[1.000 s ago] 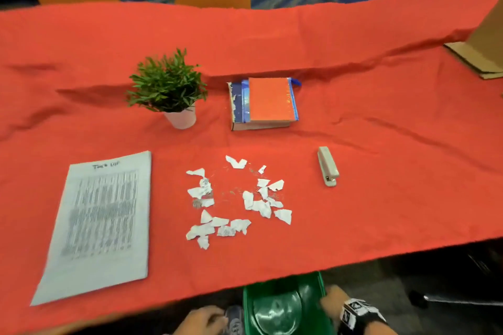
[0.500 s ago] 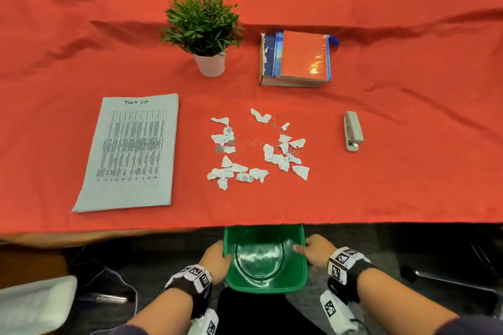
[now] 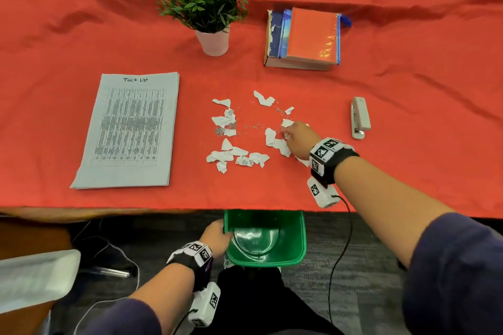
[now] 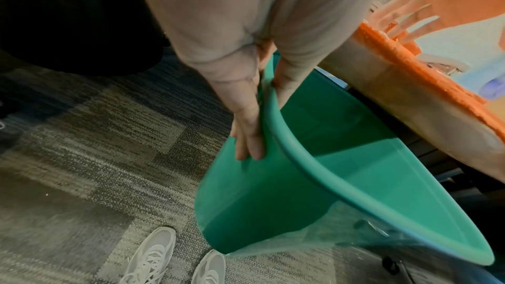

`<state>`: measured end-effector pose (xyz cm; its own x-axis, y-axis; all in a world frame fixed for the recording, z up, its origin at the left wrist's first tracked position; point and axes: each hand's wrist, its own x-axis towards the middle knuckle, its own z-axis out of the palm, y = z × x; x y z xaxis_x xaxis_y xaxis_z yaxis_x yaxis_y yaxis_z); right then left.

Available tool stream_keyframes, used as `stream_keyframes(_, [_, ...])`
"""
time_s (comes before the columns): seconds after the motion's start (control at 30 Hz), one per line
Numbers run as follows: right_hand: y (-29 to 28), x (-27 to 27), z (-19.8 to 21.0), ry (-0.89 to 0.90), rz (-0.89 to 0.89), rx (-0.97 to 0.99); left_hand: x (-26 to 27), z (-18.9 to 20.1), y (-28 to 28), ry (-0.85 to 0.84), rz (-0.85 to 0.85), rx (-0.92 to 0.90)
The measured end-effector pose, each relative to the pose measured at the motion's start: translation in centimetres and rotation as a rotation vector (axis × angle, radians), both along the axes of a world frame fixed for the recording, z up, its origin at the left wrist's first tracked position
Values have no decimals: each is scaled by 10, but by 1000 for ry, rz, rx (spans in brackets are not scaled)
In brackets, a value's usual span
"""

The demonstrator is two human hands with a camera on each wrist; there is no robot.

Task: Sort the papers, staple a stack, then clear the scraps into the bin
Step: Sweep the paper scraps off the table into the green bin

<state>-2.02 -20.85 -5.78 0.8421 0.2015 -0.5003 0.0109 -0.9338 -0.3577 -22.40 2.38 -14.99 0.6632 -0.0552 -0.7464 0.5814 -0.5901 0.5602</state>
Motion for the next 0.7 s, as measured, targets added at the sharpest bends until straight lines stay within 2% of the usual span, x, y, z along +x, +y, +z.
stream_keyframes(0.2, [6,-45,-18,-74,59,8,-1,0,-3,17,58,-60])
stream_keyframes(0.43, [14,-122,-7,-16,219,135,-2,-4,-4,18,76,-62])
stream_keyframes(0.57, [15,-151,1,84,296,171,-1,1,-4,12,72,-62])
stream_keyframes(0.63, [10,-145,8,97,271,196,-1,3,-4,14,80,-63])
stream_keyframes(0.7, [0,-125,12,4,153,191,-1,5,-4,24,82,-71])
